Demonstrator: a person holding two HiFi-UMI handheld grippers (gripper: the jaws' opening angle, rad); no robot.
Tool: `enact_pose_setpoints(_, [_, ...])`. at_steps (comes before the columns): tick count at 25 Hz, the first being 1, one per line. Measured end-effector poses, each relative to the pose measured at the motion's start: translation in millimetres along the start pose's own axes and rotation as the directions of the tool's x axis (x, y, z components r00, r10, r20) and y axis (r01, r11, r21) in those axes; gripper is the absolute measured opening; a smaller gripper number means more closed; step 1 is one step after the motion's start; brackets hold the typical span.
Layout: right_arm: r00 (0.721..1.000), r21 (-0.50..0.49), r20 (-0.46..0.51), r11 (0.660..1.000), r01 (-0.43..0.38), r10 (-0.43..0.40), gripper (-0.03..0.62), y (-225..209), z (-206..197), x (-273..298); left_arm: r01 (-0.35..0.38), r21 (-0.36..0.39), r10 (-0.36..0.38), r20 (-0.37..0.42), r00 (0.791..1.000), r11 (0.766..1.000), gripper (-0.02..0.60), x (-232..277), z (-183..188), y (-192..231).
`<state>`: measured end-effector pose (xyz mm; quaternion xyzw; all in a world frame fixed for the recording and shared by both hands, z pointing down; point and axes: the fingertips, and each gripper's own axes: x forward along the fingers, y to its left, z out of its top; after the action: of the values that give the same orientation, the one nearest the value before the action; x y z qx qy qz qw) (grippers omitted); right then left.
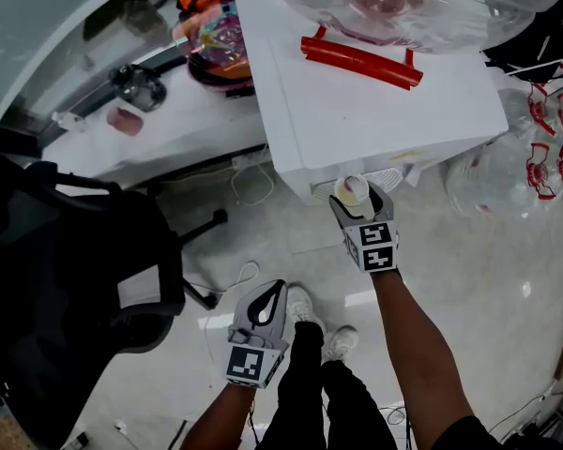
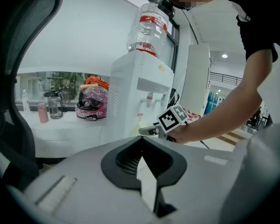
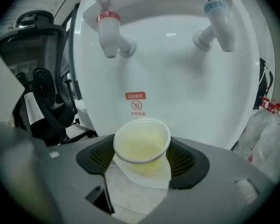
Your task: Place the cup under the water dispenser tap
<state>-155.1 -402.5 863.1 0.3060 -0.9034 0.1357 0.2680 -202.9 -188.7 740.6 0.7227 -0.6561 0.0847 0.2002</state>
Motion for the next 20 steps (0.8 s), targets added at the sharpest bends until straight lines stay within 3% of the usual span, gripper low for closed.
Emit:
enact_pose_setpoints(8, [1.0, 0.009, 0.006, 1.0, -0.007, 0.007, 0.351, 3, -4, 5, 0.015, -0.007, -0.016, -0.025, 1.0, 1.0, 0.017, -5, -12, -4])
enact_pose_setpoints(11, [1.0, 0.023, -0.008, 1.0, -0.005, 0.005, 0.404, 3, -6, 4, 0.016, -0.008, -0.017, -0.019, 1.0, 1.0, 0.017, -7, -11, -2])
enact_pose_setpoints(13, [1.0, 0.033, -0.012, 0.999, -0.007, 0.007, 0.406, 4, -8, 0, 0.015, -0.005, -0.015, -0.022, 1.0, 1.0, 0.017, -10, -11, -2])
enact_pose_setpoints(20, [0.998, 0.03, 0.054, 0.999, -0.026, 0.024, 0.417, 22, 14, -55, 0.011, 0.032, -0.011, -0.003, 1.0, 0.999, 0.017, -27, 14, -12])
